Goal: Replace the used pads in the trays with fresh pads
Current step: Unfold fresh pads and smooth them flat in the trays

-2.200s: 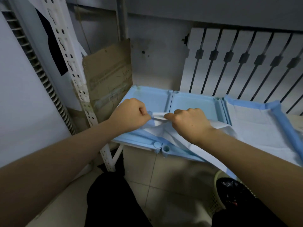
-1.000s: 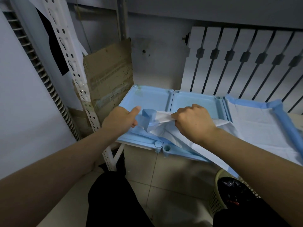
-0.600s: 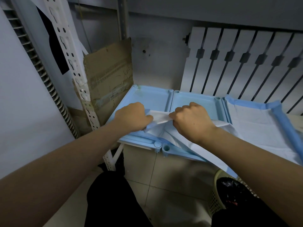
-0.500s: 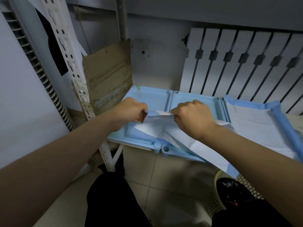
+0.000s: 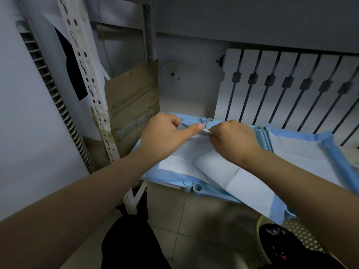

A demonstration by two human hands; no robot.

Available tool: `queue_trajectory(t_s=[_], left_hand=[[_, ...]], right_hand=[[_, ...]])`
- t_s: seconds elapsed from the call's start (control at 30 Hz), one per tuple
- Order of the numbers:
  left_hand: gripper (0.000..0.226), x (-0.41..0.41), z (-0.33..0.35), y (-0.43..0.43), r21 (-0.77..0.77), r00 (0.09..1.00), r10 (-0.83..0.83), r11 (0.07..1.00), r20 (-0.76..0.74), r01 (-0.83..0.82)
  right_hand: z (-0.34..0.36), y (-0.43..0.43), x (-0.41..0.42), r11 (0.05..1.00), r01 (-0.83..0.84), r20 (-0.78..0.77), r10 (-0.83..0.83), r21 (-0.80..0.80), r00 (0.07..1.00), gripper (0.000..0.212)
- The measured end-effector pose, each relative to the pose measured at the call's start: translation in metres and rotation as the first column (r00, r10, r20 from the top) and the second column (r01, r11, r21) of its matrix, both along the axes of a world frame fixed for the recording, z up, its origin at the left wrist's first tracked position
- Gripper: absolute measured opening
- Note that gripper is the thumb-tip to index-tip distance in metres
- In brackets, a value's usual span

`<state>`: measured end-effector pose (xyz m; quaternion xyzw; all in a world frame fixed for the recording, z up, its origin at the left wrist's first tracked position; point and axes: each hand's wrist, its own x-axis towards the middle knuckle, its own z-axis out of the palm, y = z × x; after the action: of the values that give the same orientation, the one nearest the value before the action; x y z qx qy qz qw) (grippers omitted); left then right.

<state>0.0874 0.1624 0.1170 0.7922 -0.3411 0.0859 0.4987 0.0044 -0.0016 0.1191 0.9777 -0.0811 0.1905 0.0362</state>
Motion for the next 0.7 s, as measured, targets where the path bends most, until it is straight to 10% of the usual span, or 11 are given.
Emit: queue_trajectory(t_s=[0.23, 0.4, 0.57, 0.7], left_hand=[[0.037, 0.009, -0.014, 0.002, 0.267, 0.989, 0.123, 0.959, -0.079, -0.098], [0.059, 0.016, -0.011, 0.014, -0.036, 0.836, 0.112, 0.987, -0.538, -0.155], [0.063, 0.000, -0.012, 0.010, -0.032, 0.888, -0.032, 0.999, -0.459, 0.019], [0.033, 0.010, -0.023, 0.013, -0.116, 0.986, -0.115, 0.988, -0.123, 0.101]], right_hand=[[-0.005, 0.004, -0.004, 0.997, -0.015, -0.038, 0.012, -0.080, 0.999, 0.016], [-0.008, 0.000, -0.005, 0.994, 0.003, -0.043, -0.007, -0.108, 0.999, 0.025], [-0.007, 0.005, -0.005, 0.998, 0.012, -0.051, -0.015, -0.064, 0.999, 0.023], [-0.003, -0.002, -0.005, 1.000, 0.010, -0.044, -0.009, 0.023, 0.999, 0.023]])
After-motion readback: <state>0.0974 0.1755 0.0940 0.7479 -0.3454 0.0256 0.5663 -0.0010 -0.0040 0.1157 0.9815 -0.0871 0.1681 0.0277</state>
